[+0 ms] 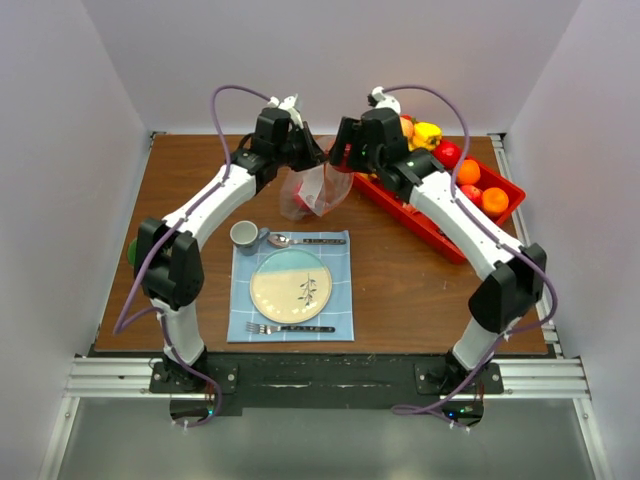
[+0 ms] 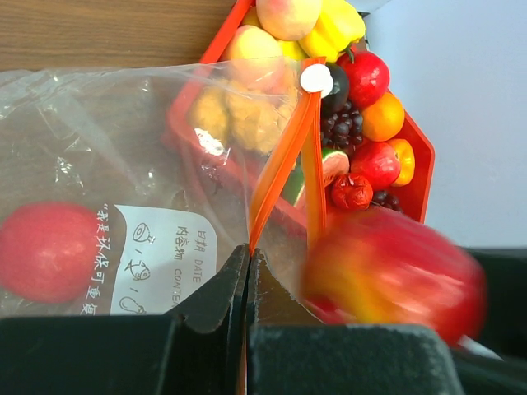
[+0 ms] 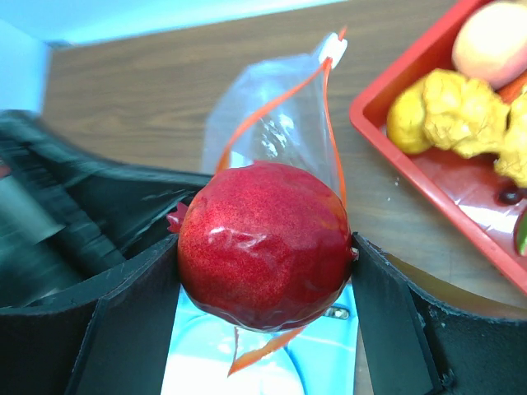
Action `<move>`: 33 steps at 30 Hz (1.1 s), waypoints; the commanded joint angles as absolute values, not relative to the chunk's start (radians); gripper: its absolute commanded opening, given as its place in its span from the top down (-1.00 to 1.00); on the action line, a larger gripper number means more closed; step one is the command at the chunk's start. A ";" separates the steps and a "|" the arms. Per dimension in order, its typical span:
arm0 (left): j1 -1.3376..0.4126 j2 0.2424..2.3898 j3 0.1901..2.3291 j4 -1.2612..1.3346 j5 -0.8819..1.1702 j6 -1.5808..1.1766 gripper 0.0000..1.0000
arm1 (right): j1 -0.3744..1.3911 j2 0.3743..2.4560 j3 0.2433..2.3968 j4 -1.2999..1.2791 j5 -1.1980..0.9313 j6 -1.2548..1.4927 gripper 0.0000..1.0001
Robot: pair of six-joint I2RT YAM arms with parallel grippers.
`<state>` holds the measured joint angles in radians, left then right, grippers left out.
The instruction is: Place the food in the zip-top bag and seal the zipper
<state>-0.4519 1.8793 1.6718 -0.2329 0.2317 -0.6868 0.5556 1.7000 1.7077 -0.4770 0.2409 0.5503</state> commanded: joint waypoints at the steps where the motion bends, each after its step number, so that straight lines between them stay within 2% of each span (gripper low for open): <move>1: -0.451 1.867 1.718 -0.222 0.245 -0.661 1.00 | 0.549 1.798 1.769 -0.475 0.267 0.543 0.49; 3: -0.451 1.862 1.720 -0.224 0.241 -0.660 1.00 | 0.546 1.825 1.778 -0.489 0.299 0.532 0.49; 6: -0.449 1.856 1.721 -0.229 0.244 -0.658 1.00 | 0.542 1.855 1.786 -0.495 0.314 0.532 0.39; 10: -0.451 1.855 1.720 -0.227 0.250 -0.658 1.00 | 0.541 1.894 1.830 -0.532 0.324 0.537 0.14; 13: -0.451 1.853 1.721 -0.226 0.253 -0.658 1.00 | 0.541 1.907 1.855 -0.555 0.325 0.541 -0.22; 14: -0.451 1.853 1.723 -0.225 0.252 -0.658 1.00 | 0.541 1.904 1.859 -0.561 0.325 0.540 -0.51; 17: -0.449 1.859 1.730 -0.229 0.245 -0.658 1.00 | 0.541 1.888 1.859 -0.560 0.318 0.535 -0.87; 18: -0.449 1.864 1.736 -0.232 0.245 -0.658 1.00 | 0.541 1.884 1.864 -0.564 0.316 0.532 -0.93; 25: -0.448 1.868 1.736 -0.216 0.249 -0.678 1.00 | 0.541 1.858 1.890 -0.607 0.313 0.505 -0.97; 29: -0.448 1.870 1.749 -0.222 0.235 -0.678 1.00 | 0.528 1.813 1.907 -0.687 0.402 0.482 -0.97; 33: -0.446 1.874 1.750 -0.224 0.222 -0.680 1.00 | 0.405 1.695 1.760 -0.686 0.374 0.486 -0.97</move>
<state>-0.4519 1.8832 1.6974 -0.2562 0.2306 -0.6708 0.5213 1.8656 1.8400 -0.6617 0.3374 0.5053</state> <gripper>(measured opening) 0.018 0.986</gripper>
